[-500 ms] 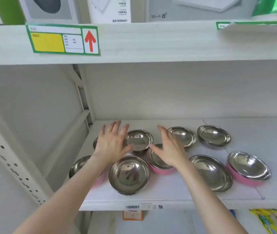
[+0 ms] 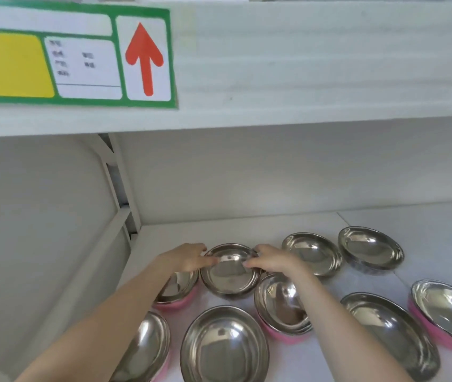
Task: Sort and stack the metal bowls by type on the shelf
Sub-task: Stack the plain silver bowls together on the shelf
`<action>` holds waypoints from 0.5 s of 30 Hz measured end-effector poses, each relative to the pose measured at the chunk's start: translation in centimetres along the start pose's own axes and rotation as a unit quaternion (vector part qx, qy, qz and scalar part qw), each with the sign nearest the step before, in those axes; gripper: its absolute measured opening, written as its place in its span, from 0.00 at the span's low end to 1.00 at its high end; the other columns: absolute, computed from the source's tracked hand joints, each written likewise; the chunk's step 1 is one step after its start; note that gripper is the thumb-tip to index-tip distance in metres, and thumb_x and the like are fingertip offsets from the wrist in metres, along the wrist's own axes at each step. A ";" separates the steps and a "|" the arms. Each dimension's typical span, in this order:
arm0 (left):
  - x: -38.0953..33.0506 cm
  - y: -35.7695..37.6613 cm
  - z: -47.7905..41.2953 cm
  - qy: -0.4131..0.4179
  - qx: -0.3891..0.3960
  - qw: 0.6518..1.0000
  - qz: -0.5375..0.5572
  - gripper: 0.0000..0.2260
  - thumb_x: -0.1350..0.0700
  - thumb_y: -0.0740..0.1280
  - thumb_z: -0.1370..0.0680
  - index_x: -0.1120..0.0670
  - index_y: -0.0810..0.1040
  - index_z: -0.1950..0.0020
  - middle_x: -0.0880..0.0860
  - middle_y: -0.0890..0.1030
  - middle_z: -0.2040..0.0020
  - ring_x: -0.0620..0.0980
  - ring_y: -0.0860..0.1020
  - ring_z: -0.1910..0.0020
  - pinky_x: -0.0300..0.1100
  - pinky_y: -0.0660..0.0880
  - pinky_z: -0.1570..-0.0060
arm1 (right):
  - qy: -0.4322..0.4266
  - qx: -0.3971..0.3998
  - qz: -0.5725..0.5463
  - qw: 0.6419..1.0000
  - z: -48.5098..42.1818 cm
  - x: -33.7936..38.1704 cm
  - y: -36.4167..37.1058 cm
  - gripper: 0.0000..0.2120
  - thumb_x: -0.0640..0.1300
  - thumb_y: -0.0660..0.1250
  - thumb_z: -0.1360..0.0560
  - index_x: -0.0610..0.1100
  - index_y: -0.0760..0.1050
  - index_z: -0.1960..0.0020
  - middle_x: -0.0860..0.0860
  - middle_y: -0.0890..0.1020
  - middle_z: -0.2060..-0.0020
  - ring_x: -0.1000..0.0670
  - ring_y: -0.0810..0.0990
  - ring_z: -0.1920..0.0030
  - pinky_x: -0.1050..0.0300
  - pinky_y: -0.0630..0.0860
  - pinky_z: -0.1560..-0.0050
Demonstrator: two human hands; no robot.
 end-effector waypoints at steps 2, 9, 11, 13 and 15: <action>-0.1 0.6 -0.9 0.012 0.004 1.000 -0.010 0.28 0.32 0.61 0.27 0.52 0.75 0.40 0.54 0.80 0.42 0.53 0.75 0.48 0.45 0.70 0.50 | -0.003 0.019 -0.014 1.000 -0.6 0.0 0.5 0.22 0.55 0.70 0.28 0.43 0.74 0.40 0.46 0.80 0.41 0.48 0.77 0.46 0.54 0.72 0.47; -0.9 1.4 -2.0 0.015 0.016 1.000 -0.004 0.29 0.28 0.63 0.34 0.51 0.79 0.49 0.50 0.82 0.52 0.51 0.79 0.51 0.50 0.74 0.44 | -0.028 0.069 -0.128 0.989 -1.3 0.2 1.5 0.08 0.43 0.72 0.28 0.46 0.76 0.50 0.52 0.80 0.56 0.54 0.79 0.56 0.62 0.74 0.59; -0.8 1.4 -2.2 0.013 0.013 1.000 -0.001 0.31 0.28 0.64 0.35 0.52 0.79 0.49 0.50 0.83 0.52 0.51 0.79 0.51 0.51 0.74 0.44 | -0.023 0.078 -0.134 0.988 -1.4 0.1 1.6 0.11 0.43 0.74 0.29 0.48 0.75 0.50 0.51 0.81 0.53 0.54 0.80 0.54 0.63 0.75 0.61; -0.7 1.4 -2.2 0.012 0.009 1.000 -0.006 0.31 0.27 0.64 0.36 0.51 0.78 0.49 0.50 0.82 0.52 0.51 0.79 0.51 0.51 0.73 0.44 | -0.019 0.082 -0.135 0.987 -1.5 0.1 1.7 0.14 0.43 0.75 0.31 0.49 0.74 0.49 0.52 0.81 0.51 0.54 0.80 0.53 0.62 0.75 0.62; -0.6 1.4 -2.1 0.013 0.006 1.000 0.000 0.31 0.27 0.64 0.36 0.50 0.77 0.47 0.48 0.81 0.50 0.50 0.78 0.49 0.51 0.73 0.43 | -0.019 0.085 -0.145 0.986 -1.5 0.1 1.8 0.16 0.43 0.76 0.32 0.51 0.74 0.49 0.53 0.81 0.50 0.55 0.80 0.52 0.62 0.76 0.62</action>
Point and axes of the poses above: each hand's wrist, its own z-axis away from the middle knuckle, its own y-axis out of the palm, x = y × z, the point moved 8 cm from there along -z, towards the middle knuckle
